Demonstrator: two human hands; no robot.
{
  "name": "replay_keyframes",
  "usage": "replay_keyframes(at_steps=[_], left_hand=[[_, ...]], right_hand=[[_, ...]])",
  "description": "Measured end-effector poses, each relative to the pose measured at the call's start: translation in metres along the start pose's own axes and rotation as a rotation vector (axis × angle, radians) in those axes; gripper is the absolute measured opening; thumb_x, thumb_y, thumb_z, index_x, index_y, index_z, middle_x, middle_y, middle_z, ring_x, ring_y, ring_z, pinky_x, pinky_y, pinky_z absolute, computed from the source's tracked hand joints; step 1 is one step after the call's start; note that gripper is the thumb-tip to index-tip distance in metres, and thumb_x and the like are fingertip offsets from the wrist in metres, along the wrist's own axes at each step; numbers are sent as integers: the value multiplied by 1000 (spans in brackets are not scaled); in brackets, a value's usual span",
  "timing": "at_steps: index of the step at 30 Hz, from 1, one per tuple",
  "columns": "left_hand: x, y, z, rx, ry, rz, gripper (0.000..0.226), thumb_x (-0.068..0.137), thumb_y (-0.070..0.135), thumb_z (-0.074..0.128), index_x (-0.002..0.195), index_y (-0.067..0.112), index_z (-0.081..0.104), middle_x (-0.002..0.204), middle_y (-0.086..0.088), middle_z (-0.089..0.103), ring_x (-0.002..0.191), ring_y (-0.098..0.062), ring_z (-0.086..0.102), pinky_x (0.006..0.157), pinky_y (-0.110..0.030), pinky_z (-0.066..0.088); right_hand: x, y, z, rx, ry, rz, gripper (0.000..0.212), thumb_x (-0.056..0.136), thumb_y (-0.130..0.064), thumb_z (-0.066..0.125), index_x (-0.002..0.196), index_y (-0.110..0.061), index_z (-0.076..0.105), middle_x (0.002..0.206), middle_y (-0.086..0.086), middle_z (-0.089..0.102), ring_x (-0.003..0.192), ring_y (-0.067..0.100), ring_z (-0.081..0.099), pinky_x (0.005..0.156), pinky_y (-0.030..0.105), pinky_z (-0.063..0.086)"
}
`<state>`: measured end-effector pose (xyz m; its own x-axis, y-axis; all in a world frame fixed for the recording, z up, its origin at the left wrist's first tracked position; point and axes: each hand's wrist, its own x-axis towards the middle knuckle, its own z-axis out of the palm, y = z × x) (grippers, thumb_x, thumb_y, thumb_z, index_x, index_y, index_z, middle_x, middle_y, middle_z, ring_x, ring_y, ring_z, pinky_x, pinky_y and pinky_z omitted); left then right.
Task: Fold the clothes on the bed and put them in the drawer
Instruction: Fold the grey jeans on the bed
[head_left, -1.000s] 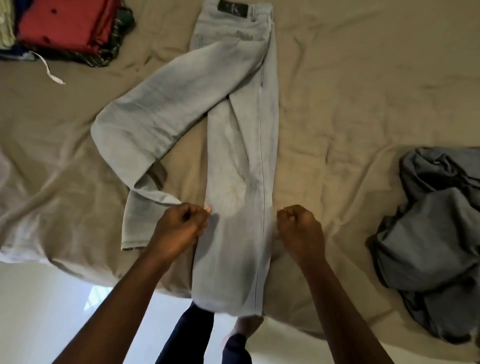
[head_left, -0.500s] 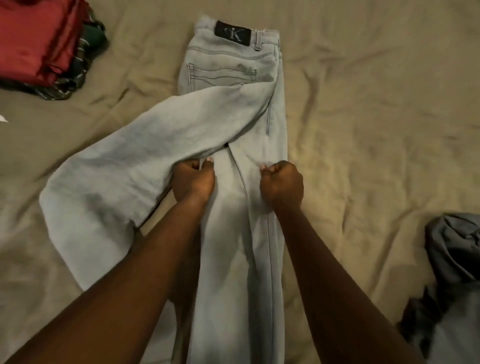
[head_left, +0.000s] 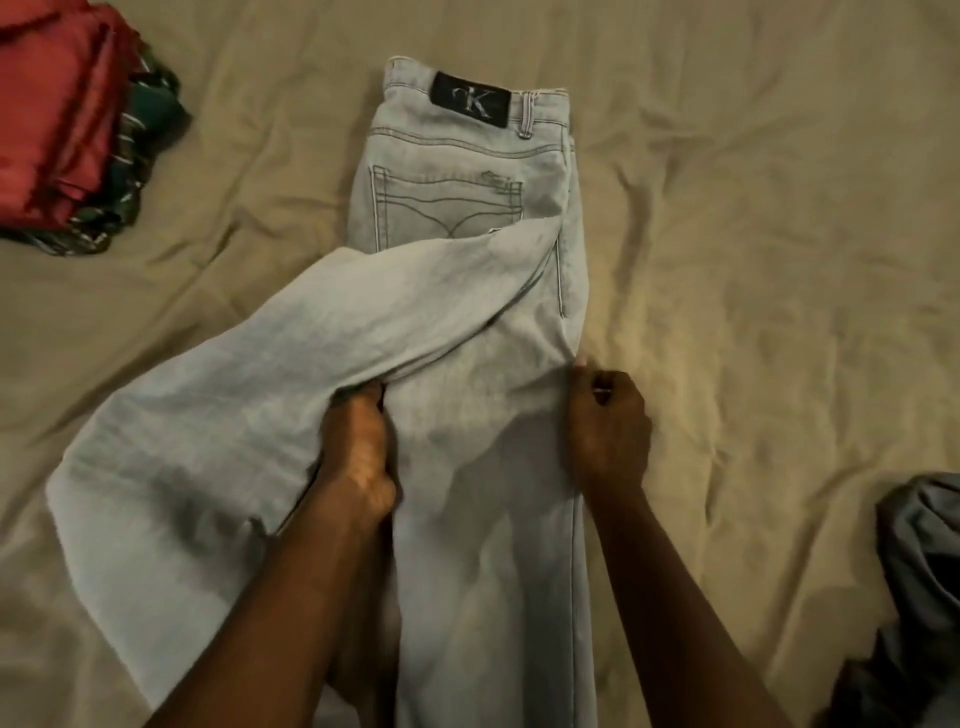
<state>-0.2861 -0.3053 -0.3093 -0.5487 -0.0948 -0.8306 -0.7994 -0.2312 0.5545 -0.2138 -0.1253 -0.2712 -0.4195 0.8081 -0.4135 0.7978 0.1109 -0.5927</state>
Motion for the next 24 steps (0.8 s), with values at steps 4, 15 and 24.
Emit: replay_keyframes(at_steps=[4,15,24], left_hand=[[-4,10,8,122,-13,147,52,71,30,87,120,19,74,115,-4,76,105,-28,73,94,-50,58],[-18,14,-20,755,375,468,26,93,40,69,111,20,72,117,-9,73,116,-33,64,101,-38,48],[-60,3,-49,1143,225,545,35,99,54,56,94,22,70,91,-7,71,94,-35,67,77,-35,45]], right_hand=[[25,-25,16,-128,-40,-118,46,96,-60,54,111,-18,66,107,6,70,102,30,64,82,34,45],[31,-6,17,-202,4,-117,62,97,-68,45,106,-10,65,111,16,70,109,40,62,89,41,46],[10,34,7,125,-32,-104,56,97,-63,54,82,-11,68,77,3,69,74,19,67,66,31,46]])
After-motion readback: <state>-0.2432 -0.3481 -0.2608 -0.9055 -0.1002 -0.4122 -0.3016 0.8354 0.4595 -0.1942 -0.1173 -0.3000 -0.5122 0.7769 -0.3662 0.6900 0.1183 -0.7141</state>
